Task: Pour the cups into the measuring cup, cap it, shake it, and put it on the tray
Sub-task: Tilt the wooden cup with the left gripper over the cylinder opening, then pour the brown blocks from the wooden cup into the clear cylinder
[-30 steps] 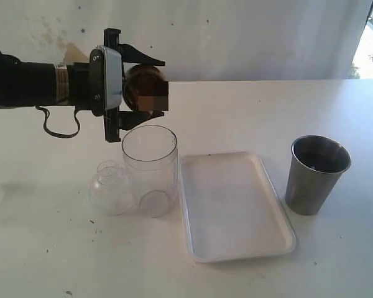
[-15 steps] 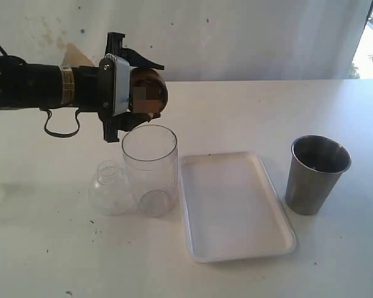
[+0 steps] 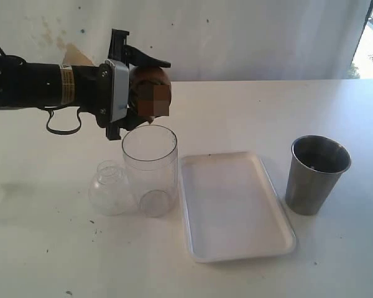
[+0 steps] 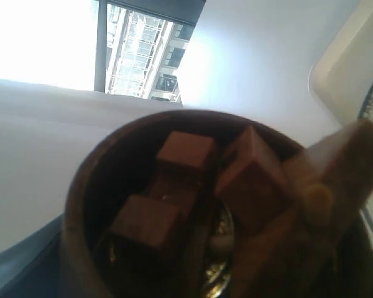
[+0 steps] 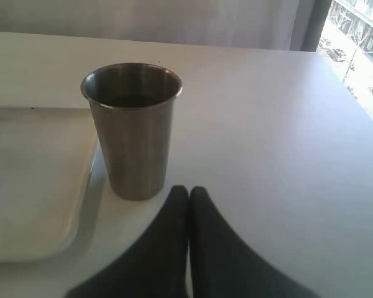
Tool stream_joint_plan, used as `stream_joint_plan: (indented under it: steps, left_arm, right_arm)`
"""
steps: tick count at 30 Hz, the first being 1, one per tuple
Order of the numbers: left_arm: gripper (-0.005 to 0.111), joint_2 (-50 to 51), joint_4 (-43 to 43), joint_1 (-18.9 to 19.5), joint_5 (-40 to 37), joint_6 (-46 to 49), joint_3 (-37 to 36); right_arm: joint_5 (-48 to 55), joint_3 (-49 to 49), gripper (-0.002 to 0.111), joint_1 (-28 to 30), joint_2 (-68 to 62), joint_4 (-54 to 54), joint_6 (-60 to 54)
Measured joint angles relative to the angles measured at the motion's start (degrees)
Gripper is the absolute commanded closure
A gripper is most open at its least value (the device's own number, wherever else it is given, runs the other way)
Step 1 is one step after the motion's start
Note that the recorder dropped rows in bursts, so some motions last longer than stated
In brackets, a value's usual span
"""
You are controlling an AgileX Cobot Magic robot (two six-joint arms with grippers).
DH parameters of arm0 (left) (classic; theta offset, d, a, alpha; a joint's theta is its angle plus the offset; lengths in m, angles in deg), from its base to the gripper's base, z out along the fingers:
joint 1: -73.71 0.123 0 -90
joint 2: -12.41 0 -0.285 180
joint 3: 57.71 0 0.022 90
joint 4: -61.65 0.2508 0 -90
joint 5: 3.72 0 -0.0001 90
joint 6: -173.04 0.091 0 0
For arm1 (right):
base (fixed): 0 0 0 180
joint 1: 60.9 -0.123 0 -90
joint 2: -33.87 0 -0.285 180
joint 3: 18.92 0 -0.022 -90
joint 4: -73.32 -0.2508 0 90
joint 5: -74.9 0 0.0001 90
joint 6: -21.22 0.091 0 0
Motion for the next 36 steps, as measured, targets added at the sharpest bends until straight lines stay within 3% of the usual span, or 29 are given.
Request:
stream_joint_plan:
  steps: [8, 36]
  left_arm:
    - [0.107, 0.0, 0.0, 0.0, 0.0, 8.8, 0.0]
    - [0.107, 0.0, -0.4, 0.0, 0.2, 20.7, 0.0]
  right_arm:
    - [0.0, 0.0, 0.108, 0.0, 0.0, 0.0, 0.0]
    - [0.0, 0.0, 0.108, 0.0, 0.0, 0.0, 0.0]
